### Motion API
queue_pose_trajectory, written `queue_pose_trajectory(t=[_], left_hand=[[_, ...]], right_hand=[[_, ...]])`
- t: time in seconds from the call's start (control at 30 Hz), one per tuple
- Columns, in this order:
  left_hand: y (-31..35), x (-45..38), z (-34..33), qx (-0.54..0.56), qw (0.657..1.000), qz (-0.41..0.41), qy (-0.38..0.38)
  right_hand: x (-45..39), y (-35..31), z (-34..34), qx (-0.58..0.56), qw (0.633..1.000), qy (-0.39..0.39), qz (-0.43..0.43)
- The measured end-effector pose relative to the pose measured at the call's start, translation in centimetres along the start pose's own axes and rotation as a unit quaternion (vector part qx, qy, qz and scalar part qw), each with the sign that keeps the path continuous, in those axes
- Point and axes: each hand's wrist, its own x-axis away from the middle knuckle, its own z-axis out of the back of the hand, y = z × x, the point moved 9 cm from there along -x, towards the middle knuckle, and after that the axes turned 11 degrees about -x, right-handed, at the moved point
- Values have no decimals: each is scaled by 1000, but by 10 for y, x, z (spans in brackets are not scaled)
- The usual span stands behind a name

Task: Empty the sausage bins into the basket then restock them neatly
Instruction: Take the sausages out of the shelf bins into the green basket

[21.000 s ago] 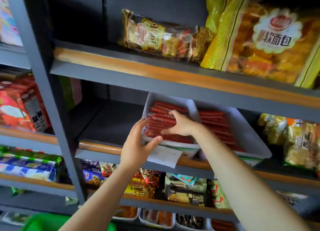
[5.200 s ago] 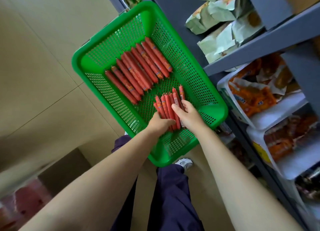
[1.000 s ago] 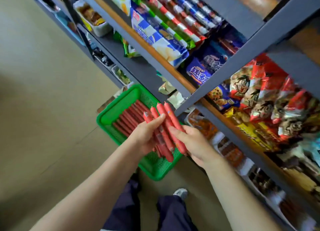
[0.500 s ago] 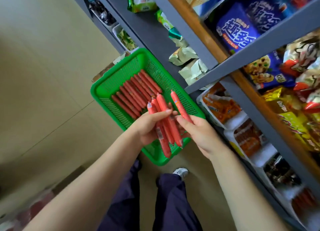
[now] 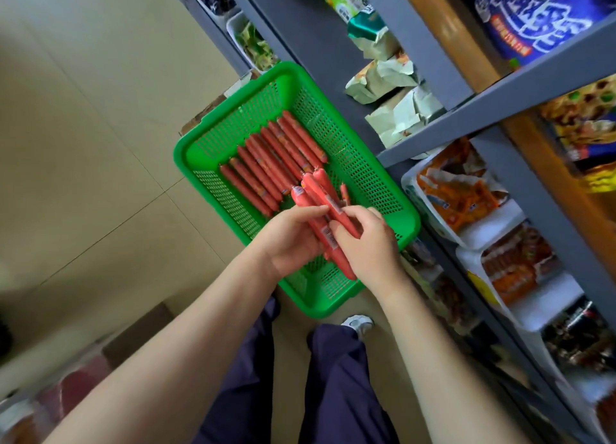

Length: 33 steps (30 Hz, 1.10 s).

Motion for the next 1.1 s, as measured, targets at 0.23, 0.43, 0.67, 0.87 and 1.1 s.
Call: queue_pose_trajectory(t=[0.23,0.43,0.67,0.87,1.1], left_hand=[[12,-11,-4,-21,998,-55,15],[17,-12,1,-34,997,-66,27],[6,-5,17,-25,997,-62,37],[2,-2,30,-20,996,-68,51],[-4,2,38,11,998,-39,45]], right_hand=[[-24,16,-1,-32,999,-19,-29],[-33,21,-7,-58,997,-35,-41],[-38,24,-31,-31,994,-95,-45],[-43,19,-49,23,982,-180,-54],[-46,22,-66,4,969,-236,-75]])
